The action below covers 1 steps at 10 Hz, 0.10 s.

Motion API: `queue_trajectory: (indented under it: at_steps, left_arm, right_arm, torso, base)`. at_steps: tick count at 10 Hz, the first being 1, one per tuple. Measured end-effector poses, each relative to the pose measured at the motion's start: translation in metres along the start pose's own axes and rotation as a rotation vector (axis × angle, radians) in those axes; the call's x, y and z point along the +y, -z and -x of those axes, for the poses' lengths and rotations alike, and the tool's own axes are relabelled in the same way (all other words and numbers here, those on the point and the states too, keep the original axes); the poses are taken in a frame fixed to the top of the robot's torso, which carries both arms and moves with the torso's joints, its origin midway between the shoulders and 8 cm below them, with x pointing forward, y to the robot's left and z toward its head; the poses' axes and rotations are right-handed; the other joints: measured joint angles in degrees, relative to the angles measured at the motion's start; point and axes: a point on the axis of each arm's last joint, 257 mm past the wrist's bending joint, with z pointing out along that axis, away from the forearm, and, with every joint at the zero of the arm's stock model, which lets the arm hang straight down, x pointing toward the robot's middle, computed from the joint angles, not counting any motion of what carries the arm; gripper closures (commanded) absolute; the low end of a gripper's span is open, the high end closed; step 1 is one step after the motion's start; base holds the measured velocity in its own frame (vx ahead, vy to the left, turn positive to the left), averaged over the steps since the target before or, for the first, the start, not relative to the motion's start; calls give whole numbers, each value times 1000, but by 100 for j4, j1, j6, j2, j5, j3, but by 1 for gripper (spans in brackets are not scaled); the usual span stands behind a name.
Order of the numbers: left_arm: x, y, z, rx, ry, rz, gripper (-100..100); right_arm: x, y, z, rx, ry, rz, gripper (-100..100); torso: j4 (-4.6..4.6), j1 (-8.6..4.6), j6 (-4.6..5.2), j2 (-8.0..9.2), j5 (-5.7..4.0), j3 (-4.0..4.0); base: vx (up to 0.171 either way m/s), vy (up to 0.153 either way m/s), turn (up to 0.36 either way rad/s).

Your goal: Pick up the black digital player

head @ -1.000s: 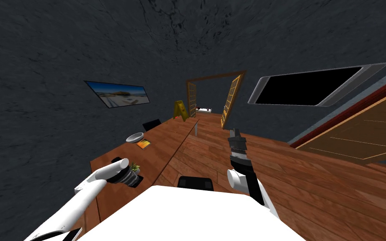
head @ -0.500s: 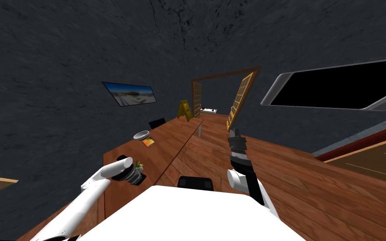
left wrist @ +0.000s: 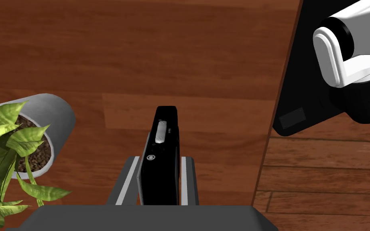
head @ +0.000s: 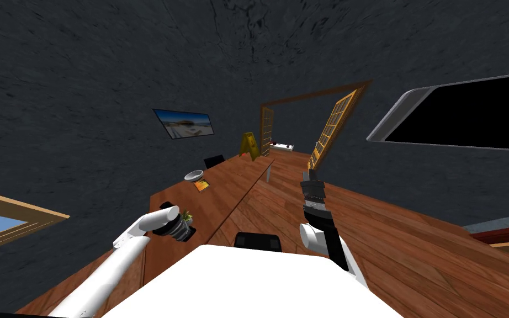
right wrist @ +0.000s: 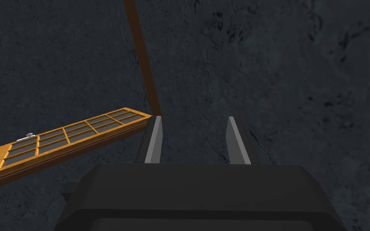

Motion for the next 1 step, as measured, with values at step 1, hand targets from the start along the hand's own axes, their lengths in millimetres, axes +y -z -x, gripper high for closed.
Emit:
queue_trajectory:
  at_steps: [1]
  left_arm:
    - [0,1,-2,3,-1,-2,0]
  right_arm:
    - [0,0,0,0,0,0,0]
  torso:
    - [0,2,-5,15,1,7]
  base:
    - [6,-1,1]
